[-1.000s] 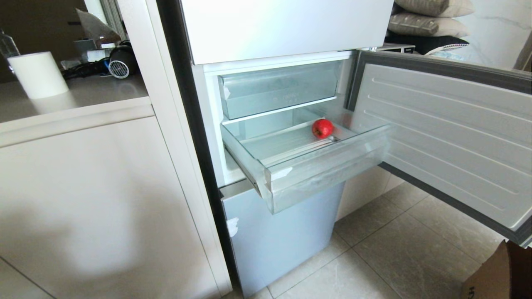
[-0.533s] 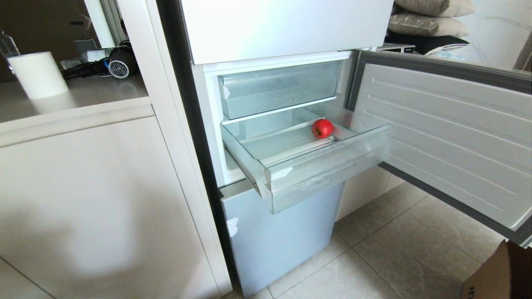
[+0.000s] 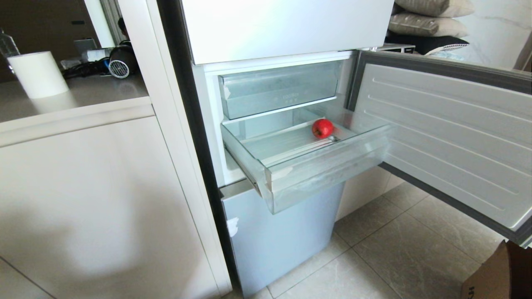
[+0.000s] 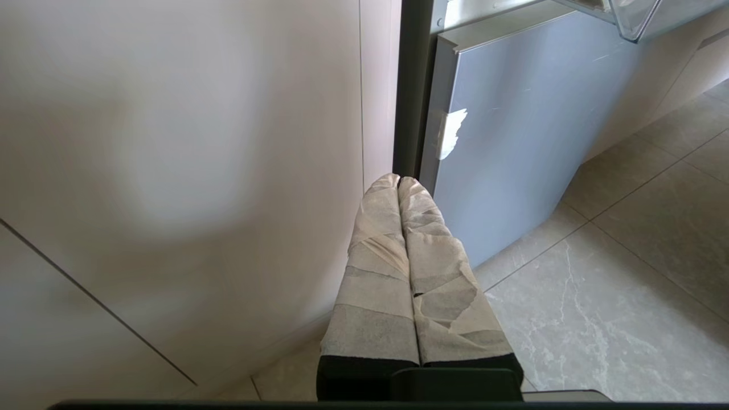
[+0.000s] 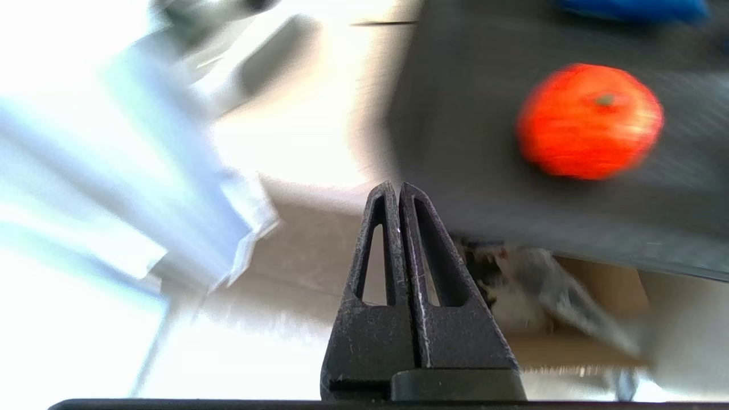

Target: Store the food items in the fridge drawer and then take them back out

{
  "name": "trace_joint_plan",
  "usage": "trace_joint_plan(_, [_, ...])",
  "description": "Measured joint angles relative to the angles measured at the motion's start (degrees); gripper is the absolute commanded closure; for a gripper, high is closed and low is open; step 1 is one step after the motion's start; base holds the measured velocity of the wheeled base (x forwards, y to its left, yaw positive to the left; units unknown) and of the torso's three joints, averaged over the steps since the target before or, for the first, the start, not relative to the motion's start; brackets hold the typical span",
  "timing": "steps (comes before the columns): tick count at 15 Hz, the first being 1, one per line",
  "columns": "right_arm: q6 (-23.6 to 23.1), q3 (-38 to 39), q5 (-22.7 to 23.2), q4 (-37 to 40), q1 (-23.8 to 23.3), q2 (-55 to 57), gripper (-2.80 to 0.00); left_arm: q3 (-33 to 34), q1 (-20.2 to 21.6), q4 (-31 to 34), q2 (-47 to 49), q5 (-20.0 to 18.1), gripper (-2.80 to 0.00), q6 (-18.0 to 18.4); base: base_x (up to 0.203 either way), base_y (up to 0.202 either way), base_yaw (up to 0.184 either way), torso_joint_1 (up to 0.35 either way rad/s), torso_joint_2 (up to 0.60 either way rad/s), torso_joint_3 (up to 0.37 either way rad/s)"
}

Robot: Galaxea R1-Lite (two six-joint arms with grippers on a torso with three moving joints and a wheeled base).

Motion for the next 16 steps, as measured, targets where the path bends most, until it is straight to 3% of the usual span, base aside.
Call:
trace_joint_plan(5, [-4.7, 11.4, 9.6, 0.4, 10.3, -14.7, 0.0, 0.0, 0.0, 0.0, 0.0, 0.0, 0.0, 0.0, 0.0, 0.0, 0.0, 0.0, 0.0, 0.0])
trace_joint_plan(10, [-5.1, 15.6, 10.1, 0.4, 18.2, -17.8, 0.0, 0.0, 0.0, 0.0, 0.0, 0.0, 0.0, 0.0, 0.0, 0.0, 0.0, 0.0, 0.0, 0.0])
trace_joint_plan(16, [-7.3, 17.7, 9.0, 0.0, 21.2, -16.9, 0.0, 0.0, 0.0, 0.0, 0.0, 0.0, 0.0, 0.0, 0.0, 0.0, 0.0, 0.0, 0.0, 0.0])
